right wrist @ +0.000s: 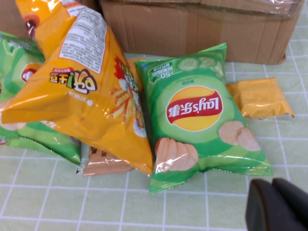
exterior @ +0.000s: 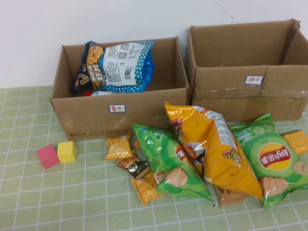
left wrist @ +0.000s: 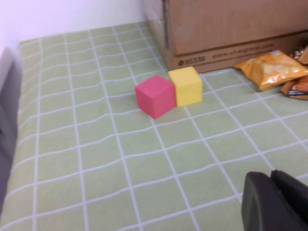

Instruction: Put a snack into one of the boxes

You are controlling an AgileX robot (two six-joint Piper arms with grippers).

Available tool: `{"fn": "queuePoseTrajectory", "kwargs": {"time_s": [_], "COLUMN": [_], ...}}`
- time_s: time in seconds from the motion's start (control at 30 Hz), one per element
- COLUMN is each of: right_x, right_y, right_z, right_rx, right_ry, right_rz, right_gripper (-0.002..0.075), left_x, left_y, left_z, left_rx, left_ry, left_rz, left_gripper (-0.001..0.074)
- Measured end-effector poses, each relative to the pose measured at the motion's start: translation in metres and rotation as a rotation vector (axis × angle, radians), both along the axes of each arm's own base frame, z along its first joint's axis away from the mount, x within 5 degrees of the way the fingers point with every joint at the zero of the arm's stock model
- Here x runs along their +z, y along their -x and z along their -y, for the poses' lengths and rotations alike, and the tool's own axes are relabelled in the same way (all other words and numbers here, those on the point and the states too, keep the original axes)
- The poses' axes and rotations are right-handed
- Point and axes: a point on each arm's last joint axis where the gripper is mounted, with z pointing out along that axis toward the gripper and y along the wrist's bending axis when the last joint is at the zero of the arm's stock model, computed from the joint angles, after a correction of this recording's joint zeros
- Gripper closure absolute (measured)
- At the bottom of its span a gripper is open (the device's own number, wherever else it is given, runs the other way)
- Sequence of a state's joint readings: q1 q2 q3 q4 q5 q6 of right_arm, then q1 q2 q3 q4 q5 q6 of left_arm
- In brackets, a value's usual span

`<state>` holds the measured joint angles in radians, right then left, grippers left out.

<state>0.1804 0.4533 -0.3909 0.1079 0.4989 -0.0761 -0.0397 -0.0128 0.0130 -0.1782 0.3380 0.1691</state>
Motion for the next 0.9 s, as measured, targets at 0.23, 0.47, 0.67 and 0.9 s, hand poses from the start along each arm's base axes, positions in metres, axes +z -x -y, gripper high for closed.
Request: {"fn": "queuePoseTrajectory", "kwargs": {"time_s": [0.23,0.47,0.67,0.9], "right_x": [0.0000,0.0000,0.0000,0.0000], "right_y": [0.0000,0.0000,0.0000,0.0000], "right_z": [0.0000,0.0000,0.0000,0.0000], "right_rx": [0.000,0.000,0.000,0.000], "right_ry": [0.000,0.000,0.000,0.000], "right_rz": [0.000,0.000,0.000,0.000], "right_gripper": [0.0727,0.0727,0.0727,0.0727], "left_x": [-0.0002,-0.0012,-0.0015,-0.0012], "left_y": [0.0000,0.0001,0.0001,0.0000], "left_z": [-0.0003,-0.0033,-0.0045,-0.0049], "left_rx": [0.023,0.070,0.085,0.084], "left_ry": [0.056,0.099,0.104,0.088], "left_rz": [-0.008,-0.023,-0.025,-0.020], "left_gripper": [0.0736,0.0736,0.0736,0.0736]}}
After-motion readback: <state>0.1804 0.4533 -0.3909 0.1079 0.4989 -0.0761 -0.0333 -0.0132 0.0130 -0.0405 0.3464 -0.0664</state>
